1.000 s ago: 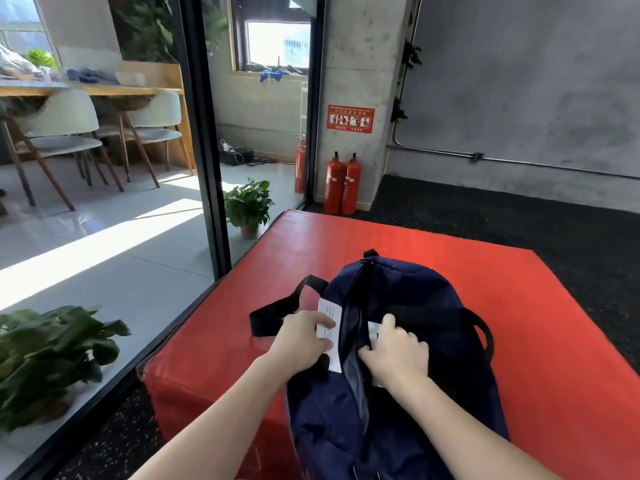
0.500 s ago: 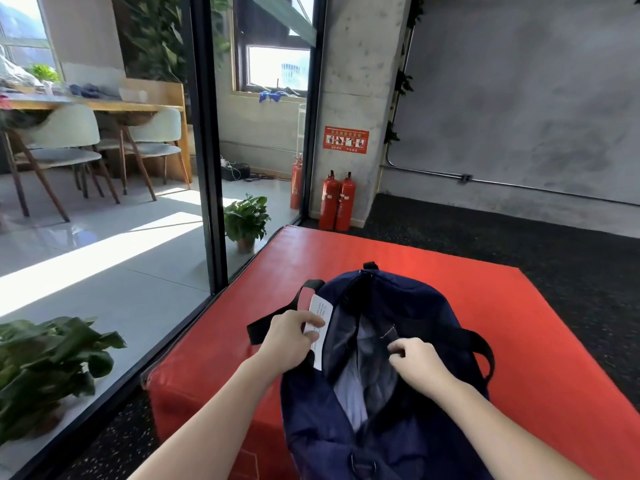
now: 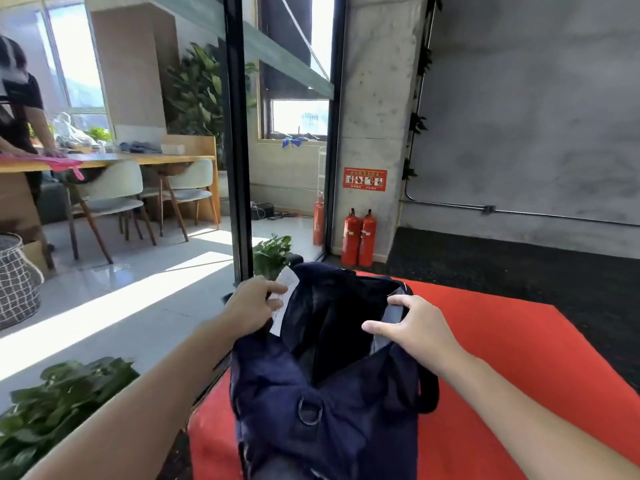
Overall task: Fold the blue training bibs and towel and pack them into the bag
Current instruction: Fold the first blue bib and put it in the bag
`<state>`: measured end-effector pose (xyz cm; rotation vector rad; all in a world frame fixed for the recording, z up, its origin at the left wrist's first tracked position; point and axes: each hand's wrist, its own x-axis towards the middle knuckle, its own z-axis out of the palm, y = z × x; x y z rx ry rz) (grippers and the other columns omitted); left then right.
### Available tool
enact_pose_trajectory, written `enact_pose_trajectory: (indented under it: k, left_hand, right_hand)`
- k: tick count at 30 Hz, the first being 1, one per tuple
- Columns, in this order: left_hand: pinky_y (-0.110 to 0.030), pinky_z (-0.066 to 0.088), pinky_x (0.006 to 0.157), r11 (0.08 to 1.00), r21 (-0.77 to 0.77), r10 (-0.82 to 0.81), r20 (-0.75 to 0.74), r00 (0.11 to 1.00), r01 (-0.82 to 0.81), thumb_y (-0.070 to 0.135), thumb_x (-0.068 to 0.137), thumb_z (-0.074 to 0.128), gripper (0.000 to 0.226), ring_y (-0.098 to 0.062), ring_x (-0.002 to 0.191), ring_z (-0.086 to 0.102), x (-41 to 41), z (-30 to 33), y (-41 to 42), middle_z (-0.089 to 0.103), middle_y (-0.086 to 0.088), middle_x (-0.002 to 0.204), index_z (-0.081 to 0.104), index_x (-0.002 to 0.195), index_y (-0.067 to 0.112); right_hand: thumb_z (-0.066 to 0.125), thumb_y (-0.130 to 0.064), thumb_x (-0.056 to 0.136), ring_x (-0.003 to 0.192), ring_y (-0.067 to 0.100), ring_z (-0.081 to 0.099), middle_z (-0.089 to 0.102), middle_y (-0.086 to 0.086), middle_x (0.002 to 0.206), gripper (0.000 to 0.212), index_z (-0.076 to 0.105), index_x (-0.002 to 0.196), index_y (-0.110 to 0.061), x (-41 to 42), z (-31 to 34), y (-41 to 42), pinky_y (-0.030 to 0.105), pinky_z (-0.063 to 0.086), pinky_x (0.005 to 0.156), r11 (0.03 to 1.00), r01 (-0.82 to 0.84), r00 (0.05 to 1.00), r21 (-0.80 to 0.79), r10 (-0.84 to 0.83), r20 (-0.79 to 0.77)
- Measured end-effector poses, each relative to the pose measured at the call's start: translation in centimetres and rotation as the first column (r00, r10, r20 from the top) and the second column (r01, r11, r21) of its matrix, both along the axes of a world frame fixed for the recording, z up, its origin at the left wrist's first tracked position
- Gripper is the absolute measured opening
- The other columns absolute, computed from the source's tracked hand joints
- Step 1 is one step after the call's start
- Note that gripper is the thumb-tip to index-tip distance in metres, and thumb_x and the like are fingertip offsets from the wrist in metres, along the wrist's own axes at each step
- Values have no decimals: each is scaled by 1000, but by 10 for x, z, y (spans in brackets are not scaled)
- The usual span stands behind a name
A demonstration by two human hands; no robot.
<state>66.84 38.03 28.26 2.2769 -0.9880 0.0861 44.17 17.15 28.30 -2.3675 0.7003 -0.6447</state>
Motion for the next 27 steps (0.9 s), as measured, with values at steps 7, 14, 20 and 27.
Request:
enact_pose_trajectory:
  k: [7, 14, 20, 27]
  left_hand:
    - [-32, 41, 88, 969, 200, 97, 228, 969, -144, 20, 99, 59, 37, -22, 111, 55, 67, 40, 41, 49, 5, 112, 63, 134, 31]
    - [-31, 39, 94, 964, 258, 37, 105, 994, -63, 17, 101, 54, 38, -24, 112, 53, 78, -31, 23, 52, -2, 118, 61, 138, 21]
    - [-33, 37, 103, 960, 278, -43, 7, 999, 39, 20, 96, 65, 43, -25, 127, 49, 86, -47, 6, 53, 0, 124, 60, 139, 22]
    - [-34, 39, 102, 958, 281, 55, -5, 998, -51, 12, 96, 63, 46, -30, 124, 49, 92, -58, 14, 53, -9, 133, 56, 141, 23]
  right_hand:
    - [78, -75, 61, 111, 28, 60, 65, 9, 109, 83, 69, 111, -9, 46, 0, 0, 39, 49, 94, 981, 143, 986, -131, -152, -66]
    - [64, -89, 55, 107, 24, 57, 54, -2, 98, 80, 66, 102, -24, 62, -48, 2, 37, 50, 85, 971, 108, 921, -213, -178, -347]
    - [63, -90, 57, 120, 21, 53, 53, -4, 123, 94, 54, 128, -31, 71, -44, 2, 38, 46, 90, 969, 22, 850, -248, -148, -505]
    - [55, -93, 63, 119, 18, 55, 52, -4, 125, 93, 49, 136, -36, 81, -69, 10, 39, 47, 99, 998, -69, 902, -6, 60, -427]
